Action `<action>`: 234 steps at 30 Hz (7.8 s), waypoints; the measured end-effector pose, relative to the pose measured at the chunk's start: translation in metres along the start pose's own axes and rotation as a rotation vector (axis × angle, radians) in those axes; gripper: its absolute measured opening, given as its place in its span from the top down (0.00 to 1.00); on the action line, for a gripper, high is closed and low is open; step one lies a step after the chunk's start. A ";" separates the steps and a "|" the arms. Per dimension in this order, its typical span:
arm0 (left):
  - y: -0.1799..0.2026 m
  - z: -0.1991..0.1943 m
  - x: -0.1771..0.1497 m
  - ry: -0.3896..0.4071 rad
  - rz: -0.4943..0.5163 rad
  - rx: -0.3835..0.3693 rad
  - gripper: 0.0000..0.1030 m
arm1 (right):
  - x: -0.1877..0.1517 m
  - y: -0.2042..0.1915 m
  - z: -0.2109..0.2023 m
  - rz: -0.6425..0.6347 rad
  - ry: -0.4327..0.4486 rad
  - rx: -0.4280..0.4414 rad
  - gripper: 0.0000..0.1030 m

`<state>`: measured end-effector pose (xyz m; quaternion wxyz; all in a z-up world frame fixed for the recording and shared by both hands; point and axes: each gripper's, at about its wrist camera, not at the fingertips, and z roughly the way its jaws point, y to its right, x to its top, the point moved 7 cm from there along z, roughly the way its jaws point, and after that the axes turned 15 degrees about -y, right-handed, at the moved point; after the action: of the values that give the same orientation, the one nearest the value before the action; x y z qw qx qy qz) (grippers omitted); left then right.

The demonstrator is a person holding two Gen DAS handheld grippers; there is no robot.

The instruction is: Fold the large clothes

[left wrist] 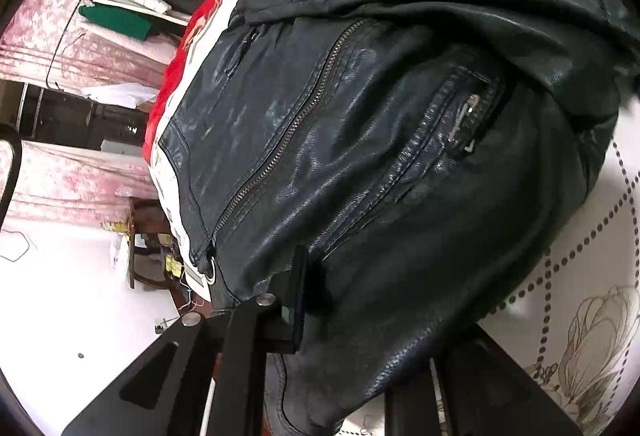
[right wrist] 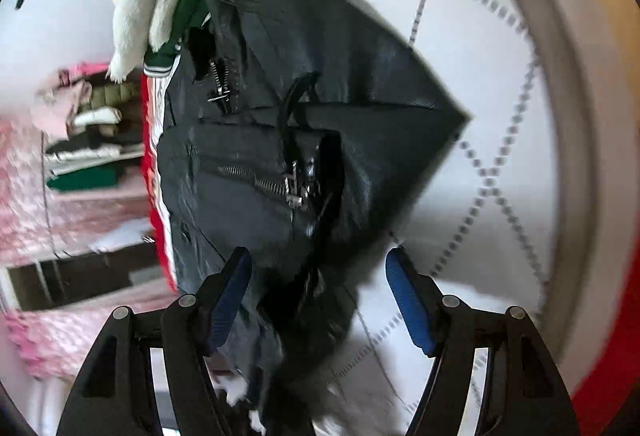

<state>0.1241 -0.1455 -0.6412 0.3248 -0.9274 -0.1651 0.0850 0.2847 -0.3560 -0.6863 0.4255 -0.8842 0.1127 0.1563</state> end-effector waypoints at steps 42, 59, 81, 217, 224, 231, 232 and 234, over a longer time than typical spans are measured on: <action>-0.171 -0.026 0.087 0.007 0.058 -0.516 0.95 | 0.016 -0.302 0.117 -0.322 0.113 -0.670 0.89; -0.222 0.092 0.169 -0.198 -0.010 -0.821 0.88 | 0.090 -0.377 0.268 -0.269 -0.066 -0.833 0.83; -0.205 0.128 0.239 -0.167 -0.109 -0.775 0.08 | 0.145 -0.256 0.152 -0.132 0.185 -0.544 0.19; -0.183 0.041 0.189 -0.019 -0.105 -0.887 0.00 | -0.082 -0.240 0.000 -0.597 0.492 -0.615 0.82; -0.303 0.113 0.129 -0.046 -0.314 -0.757 0.00 | -0.124 -0.258 0.154 -0.814 0.237 -0.670 0.83; -0.333 0.099 0.120 0.000 -0.370 -0.773 0.00 | -0.139 -0.224 0.247 -0.717 -0.101 -0.639 0.62; -0.334 0.091 0.123 0.011 -0.375 -0.795 0.00 | -0.145 -0.229 0.239 -0.703 -0.128 -0.607 0.57; -0.334 0.073 0.127 0.026 -0.375 -0.876 0.00 | -0.155 -0.235 0.220 -0.652 -0.200 -0.479 0.32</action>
<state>0.1386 0.1879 -0.4938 -0.0853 -0.9322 -0.3458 -0.0643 0.1793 -0.0287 -0.5890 0.2438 -0.9280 -0.2547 0.1205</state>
